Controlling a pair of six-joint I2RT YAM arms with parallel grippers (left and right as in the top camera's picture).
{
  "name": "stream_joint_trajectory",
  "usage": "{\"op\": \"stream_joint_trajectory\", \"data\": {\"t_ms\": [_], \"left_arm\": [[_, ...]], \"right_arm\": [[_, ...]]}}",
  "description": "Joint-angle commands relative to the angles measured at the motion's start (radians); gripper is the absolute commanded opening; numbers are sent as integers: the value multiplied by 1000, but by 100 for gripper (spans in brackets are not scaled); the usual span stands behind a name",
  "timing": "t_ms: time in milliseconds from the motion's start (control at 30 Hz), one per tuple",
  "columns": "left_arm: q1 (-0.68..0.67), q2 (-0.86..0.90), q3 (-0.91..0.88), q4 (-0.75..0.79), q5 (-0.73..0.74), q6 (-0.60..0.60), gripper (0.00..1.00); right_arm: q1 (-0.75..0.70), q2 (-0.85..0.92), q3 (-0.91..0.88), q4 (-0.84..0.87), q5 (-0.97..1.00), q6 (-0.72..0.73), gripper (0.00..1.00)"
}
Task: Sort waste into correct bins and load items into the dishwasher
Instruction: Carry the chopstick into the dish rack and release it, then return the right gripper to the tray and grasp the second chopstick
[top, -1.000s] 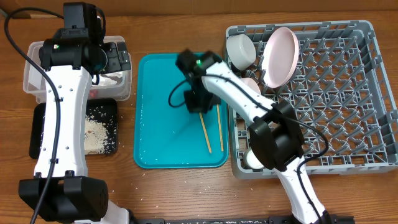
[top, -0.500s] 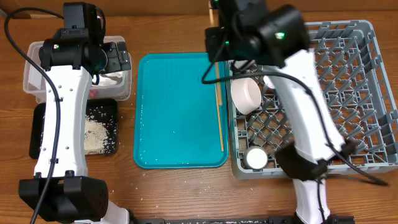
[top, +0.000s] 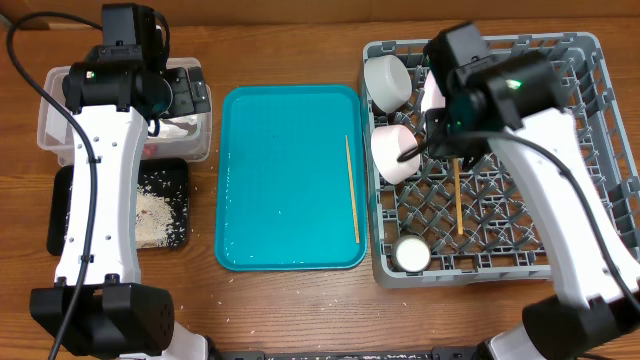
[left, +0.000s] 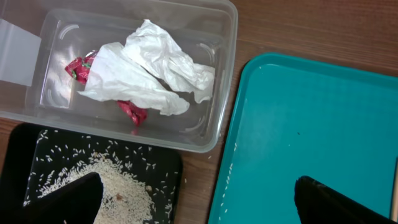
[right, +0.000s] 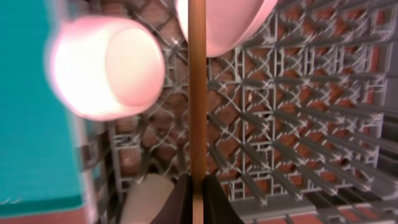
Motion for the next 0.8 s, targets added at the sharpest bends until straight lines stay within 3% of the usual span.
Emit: {"op": "stream_joint_trajectory", "data": {"t_ms": [0,133,300,367,467,633,767], "left_arm": [[-7,8,20,3,-12,15,100],[-7,8,20,3,-12,15,100],[-7,8,20,3,-12,15,100],[-6,8,20,3,-12,15,100],[-7,8,20,3,-12,15,100],[-6,8,20,3,-12,15,100],[-7,8,20,3,-12,14,100]], "right_arm": [[-31,5,-159,73,27,-11,4],[-65,5,-291,167,27,-50,6],[-87,2,-293,173,23,-55,26],[-73,2,-225,147,-22,-92,41],[-47,2,-130,142,-133,-111,46],[100,3,-31,298,-259,-101,66],[256,78,-31,433,-219,-43,72]]}}
